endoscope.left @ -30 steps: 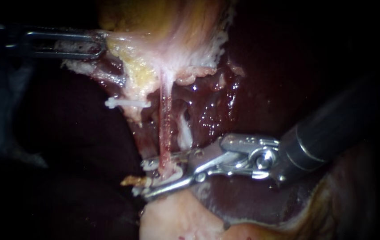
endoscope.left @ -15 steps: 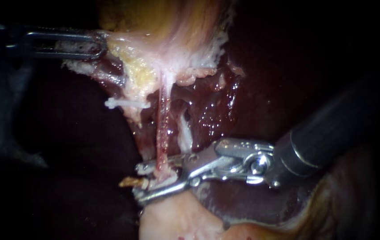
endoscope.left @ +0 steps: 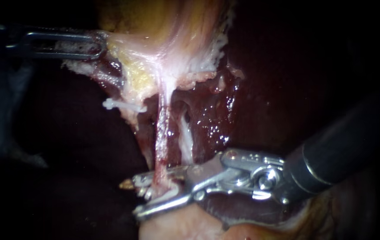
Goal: Clipping first clip right tube
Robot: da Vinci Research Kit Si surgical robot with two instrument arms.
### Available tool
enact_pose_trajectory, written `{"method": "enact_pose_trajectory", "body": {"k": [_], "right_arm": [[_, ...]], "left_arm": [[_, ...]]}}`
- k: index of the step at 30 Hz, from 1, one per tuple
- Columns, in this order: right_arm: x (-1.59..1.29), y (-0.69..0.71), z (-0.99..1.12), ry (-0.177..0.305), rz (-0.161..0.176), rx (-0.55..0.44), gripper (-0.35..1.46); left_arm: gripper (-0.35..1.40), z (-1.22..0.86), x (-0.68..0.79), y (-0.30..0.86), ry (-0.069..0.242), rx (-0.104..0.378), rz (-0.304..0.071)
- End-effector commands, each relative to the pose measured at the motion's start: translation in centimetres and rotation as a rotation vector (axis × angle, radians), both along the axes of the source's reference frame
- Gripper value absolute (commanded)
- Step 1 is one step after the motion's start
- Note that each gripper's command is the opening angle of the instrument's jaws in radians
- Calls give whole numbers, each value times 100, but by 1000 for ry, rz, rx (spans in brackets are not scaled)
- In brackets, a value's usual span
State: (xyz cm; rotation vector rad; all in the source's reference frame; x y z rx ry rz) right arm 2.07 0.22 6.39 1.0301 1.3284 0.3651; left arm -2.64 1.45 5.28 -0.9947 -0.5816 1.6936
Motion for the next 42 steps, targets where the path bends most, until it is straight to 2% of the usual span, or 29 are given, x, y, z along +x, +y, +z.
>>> {"method": "enact_pose_trajectory", "body": {"k": [1, 8, 11, 17, 25, 32, 36, 42], "right_arm": [[0, 0, -2, 1, -5, 1, 48], [-2, -3, -7, 41, -56, 18, 46], [-3, -3, -7, 48, -67, 18, 43], [-4, 1, -3, 47, -65, 18, 37], [-10, 10, 6, 38, -42, 17, 23], [-15, 13, 9, 33, -39, 16, -5], [-18, 14, 9, 29, -29, 15, -35], [-20, 17, 12, -13, -31, 61, -35]], "left_arm": [[-35, 0, 0, 0, -1, 0, 1], [-35, 0, 0, 0, -1, 0, 1], [-35, 0, 0, 0, -1, -1, 1], [-35, 0, 0, 0, -1, -1, 1], [-35, 0, 0, 0, -1, -1, 1], [-35, 0, 0, 0, -1, -1, 1], [-35, 0, 0, 0, -1, -1, 1], [-35, 1, 0, 0, -1, -1, 1]]}}
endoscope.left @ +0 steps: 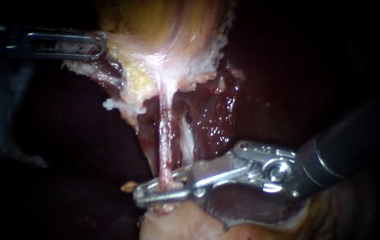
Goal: Clipping first clip right tube
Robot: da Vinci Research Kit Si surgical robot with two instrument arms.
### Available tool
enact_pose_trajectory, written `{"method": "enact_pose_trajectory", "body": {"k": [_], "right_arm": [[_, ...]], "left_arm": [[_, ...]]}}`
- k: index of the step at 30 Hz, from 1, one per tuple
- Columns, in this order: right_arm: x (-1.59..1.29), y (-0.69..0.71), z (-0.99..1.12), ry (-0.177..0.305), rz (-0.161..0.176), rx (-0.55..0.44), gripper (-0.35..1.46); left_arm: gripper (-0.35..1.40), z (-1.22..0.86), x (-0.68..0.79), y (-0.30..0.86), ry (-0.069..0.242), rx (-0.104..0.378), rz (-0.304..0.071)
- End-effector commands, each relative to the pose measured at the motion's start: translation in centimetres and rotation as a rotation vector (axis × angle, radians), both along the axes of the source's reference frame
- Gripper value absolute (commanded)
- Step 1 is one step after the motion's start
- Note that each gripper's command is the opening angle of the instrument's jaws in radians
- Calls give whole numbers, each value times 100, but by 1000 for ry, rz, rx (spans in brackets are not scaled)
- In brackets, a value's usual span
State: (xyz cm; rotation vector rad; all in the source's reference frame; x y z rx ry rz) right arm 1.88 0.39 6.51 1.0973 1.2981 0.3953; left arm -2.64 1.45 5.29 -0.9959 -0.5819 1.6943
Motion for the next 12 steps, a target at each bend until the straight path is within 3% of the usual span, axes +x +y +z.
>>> {"method": "enact_pose_trajectory", "body": {"k": [1, 12], "right_arm": [[0, 0, 1, -8, -8, -7, -35], [-1, 0, 2, -13, -11, -10, -35]], "left_arm": [[-35, 0, 0, 0, 0, 0, 0], [-35, 1, 1, 1, 0, 0, 1]]}}
